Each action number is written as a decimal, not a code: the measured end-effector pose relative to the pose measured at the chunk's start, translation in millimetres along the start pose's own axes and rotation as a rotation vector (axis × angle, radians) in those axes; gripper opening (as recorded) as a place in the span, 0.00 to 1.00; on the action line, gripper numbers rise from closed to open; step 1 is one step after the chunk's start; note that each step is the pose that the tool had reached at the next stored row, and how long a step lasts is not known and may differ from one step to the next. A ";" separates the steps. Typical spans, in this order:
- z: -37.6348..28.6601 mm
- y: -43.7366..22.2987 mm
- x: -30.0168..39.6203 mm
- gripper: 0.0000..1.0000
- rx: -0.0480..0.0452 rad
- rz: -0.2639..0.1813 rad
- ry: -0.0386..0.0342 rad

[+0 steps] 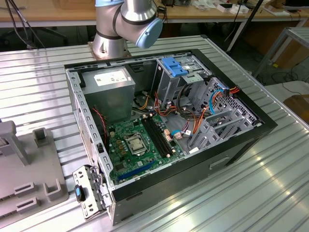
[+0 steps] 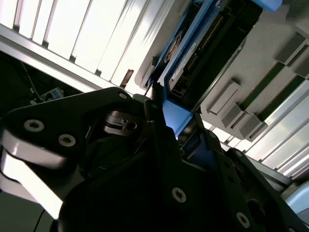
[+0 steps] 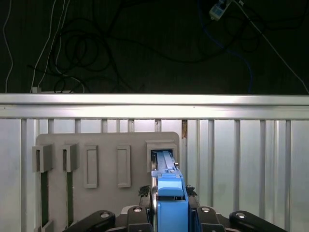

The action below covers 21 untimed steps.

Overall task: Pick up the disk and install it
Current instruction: 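Pick up the disk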

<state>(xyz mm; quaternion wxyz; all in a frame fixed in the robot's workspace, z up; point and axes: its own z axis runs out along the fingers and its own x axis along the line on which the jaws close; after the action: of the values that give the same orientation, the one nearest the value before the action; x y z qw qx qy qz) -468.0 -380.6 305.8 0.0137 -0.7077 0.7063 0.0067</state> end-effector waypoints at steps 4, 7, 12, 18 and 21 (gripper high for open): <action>-1.0 0.0 0.0 0.37 0.0003 0.000 -0.0001; -5.0 -0.1 -0.1 0.37 0.0002 0.000 -0.0001; -7.8 -0.1 -0.2 0.37 0.0003 0.000 -0.0002; -8.2 0.0 -0.2 0.37 0.0000 0.000 -0.0004; -13.2 0.0 -0.4 0.37 0.0001 0.000 -0.0005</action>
<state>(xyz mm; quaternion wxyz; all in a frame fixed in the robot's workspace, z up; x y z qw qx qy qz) -468.1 -380.6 319.1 0.0139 -0.7077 0.7064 0.0068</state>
